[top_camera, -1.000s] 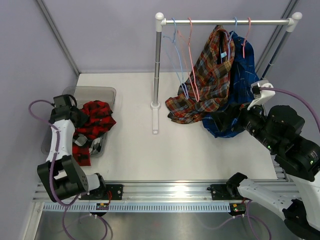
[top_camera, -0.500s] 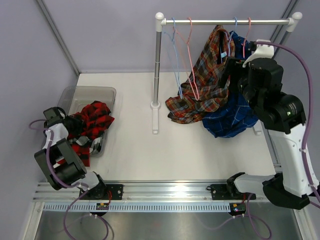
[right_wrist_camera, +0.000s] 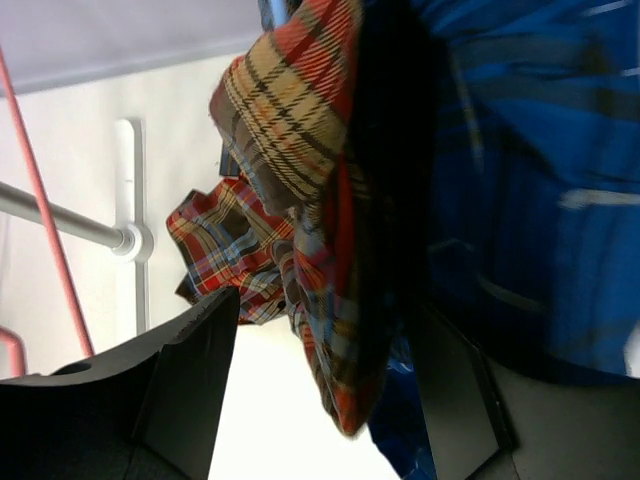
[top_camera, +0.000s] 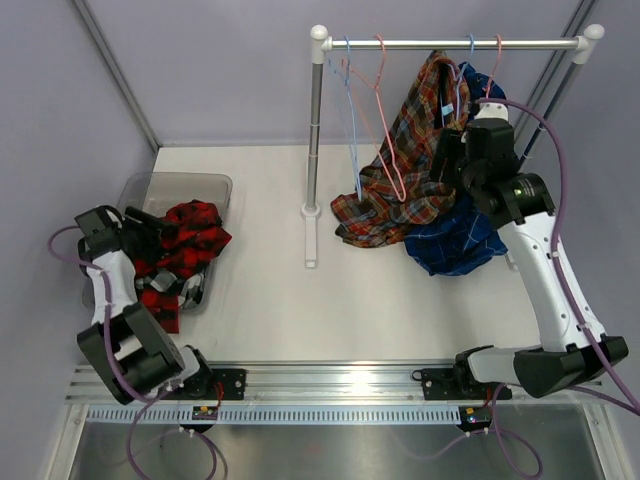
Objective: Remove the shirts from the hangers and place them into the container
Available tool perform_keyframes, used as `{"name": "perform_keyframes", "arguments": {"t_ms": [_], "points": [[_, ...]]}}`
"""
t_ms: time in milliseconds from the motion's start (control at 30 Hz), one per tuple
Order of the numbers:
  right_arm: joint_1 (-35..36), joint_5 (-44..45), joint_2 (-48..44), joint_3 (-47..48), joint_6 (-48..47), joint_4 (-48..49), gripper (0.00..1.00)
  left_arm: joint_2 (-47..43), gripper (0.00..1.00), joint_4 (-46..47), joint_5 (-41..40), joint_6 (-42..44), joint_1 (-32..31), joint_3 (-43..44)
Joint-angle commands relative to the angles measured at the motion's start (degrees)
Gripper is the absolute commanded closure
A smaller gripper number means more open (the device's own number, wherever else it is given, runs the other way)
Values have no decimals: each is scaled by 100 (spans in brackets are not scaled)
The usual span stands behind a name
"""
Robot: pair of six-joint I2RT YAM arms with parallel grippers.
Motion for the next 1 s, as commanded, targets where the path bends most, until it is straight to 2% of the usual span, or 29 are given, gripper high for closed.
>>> {"name": "perform_keyframes", "arguments": {"t_ms": [0, 33, 67, 167, 200, 267, 300, 367, 433, 533, 567, 600, 733, 933, 967], "points": [[-45, -230, 135, -125, -97, 664, 27, -850, 32, -147, 369, -24, 8, 567], [-45, -221, 213, -151, -132, 707, 30, -1010, 29, -139, 422, -33, -18, 664], [-45, -186, 240, -134, -141, 751, 40, -1150, 24, -165, 457, -50, -53, 856], [-45, -212, 267, -64, -212, 840, 55, -1731, 18, 19, 633, -94, -246, 1208], [-45, -186, 267, -37, -212, 848, 68, -1871, 14, 106, 685, -86, -325, 1314], [-45, -160, 276, 86, -291, 814, 92, -2205, 12, 291, 808, -138, -633, 1568], [-45, -151, 250, 129, -326, 787, 100, -2328, 8, 527, 835, -165, -886, 1605], [-45, -194, 206, 261, -405, 717, 100, -2698, 6, 1219, 975, -226, -1230, 1597], [-37, -326, 127, 462, -475, 595, 100, -2813, 5, 1495, 1046, -104, -1949, 1710], [-45, -467, -5, 840, -598, 445, 100, -2559, 5, 1189, 1090, 510, -3031, 2281], [-45, -502, -23, 946, -616, 340, 100, -2349, 6, 901, 1003, 834, -3260, 2412], [-45, -563, -58, 1060, -642, 287, 100, -2243, 6, 698, 872, 994, -3775, 2631], [-45, -853, -84, 1667, -608, -214, 100, -1742, 8, 21, 274, 1583, -4815, 2984], [-37, -1257, -523, 1423, -213, -697, 100, -1153, 9, -481, -895, 2006, -6178, 3590], [-19, -1336, -629, 1274, -133, -733, 100, -1039, 9, -612, -1114, 2110, -6328, 3922]]}}
